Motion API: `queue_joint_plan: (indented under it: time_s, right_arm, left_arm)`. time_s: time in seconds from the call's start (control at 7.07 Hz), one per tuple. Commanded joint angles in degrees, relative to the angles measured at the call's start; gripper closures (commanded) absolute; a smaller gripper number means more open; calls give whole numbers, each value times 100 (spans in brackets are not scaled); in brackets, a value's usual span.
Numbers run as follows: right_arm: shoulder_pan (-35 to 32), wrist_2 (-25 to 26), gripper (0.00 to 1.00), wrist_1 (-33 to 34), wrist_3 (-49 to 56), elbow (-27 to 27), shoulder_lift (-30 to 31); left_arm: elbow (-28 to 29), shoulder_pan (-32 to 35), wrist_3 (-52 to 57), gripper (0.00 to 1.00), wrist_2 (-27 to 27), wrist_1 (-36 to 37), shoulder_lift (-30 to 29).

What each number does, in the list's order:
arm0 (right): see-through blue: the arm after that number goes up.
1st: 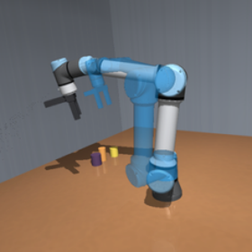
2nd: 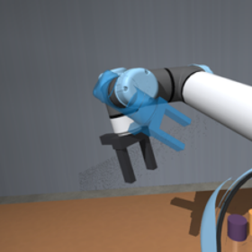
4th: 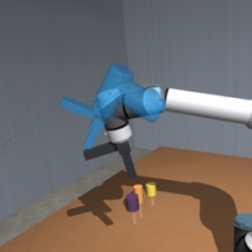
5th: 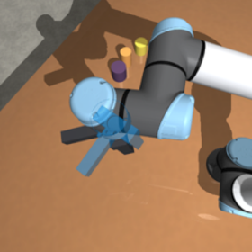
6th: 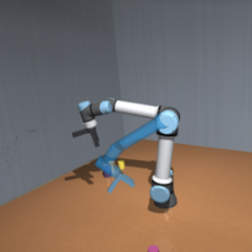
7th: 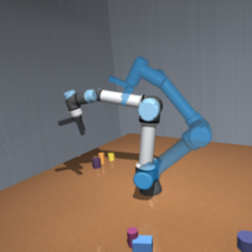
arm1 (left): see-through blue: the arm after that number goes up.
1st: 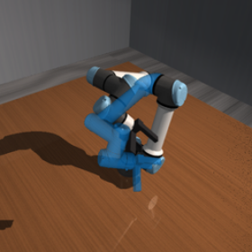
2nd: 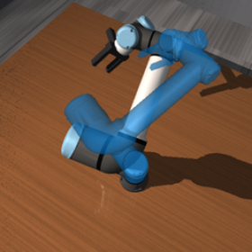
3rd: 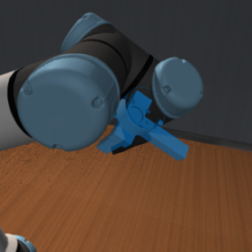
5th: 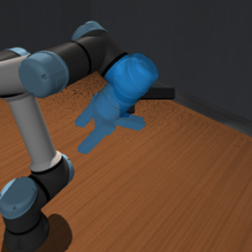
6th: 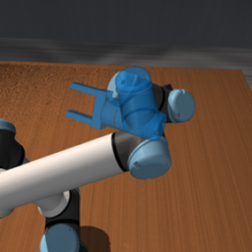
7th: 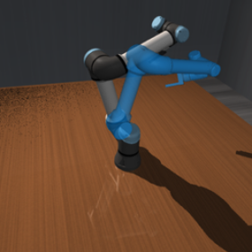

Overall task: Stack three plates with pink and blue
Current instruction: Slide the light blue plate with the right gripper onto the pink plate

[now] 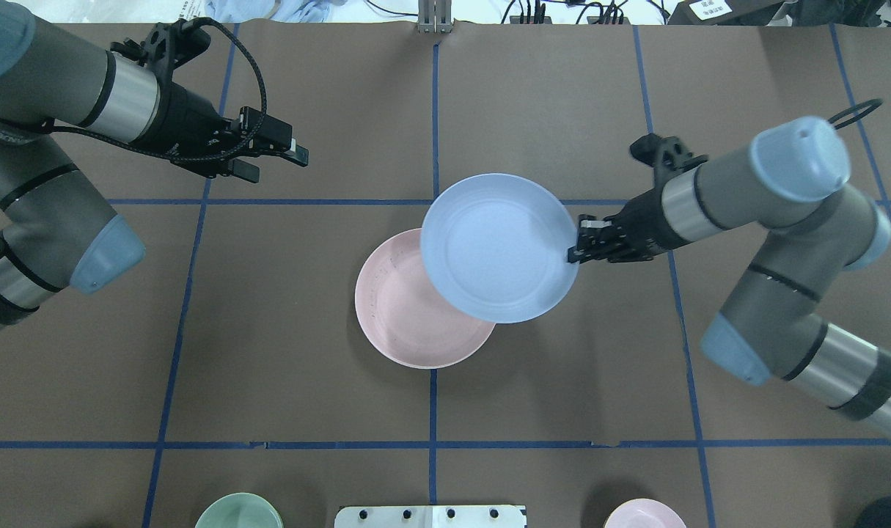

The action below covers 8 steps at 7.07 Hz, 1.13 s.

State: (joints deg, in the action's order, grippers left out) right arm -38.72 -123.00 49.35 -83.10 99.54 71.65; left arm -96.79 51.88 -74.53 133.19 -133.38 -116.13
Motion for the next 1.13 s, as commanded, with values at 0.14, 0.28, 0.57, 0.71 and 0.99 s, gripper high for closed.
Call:
queue_joint_plan:
  time_s: [0.14,0.28,0.57,0.71,0.99]
  right_arm:
    - [777,662,100,22,-277,-66,-213]
    - [847,706,100,22,-277,-75,-222]
    - [831,742,100,13,-285,-101,-222]
    - [787,751,100,5,-329,-119,-222]
    - [787,768,100,4,-478,-241,-431]
  left_arm:
    - [2,24,-9,0,5,-13,-24]
    - [-16,24,-18,0,5,-13,-33]
    - [-42,24,-27,0,5,-21,-33]
    - [-42,24,-36,0,5,-21,-33]
    - [-42,24,-36,0,14,-21,-24]
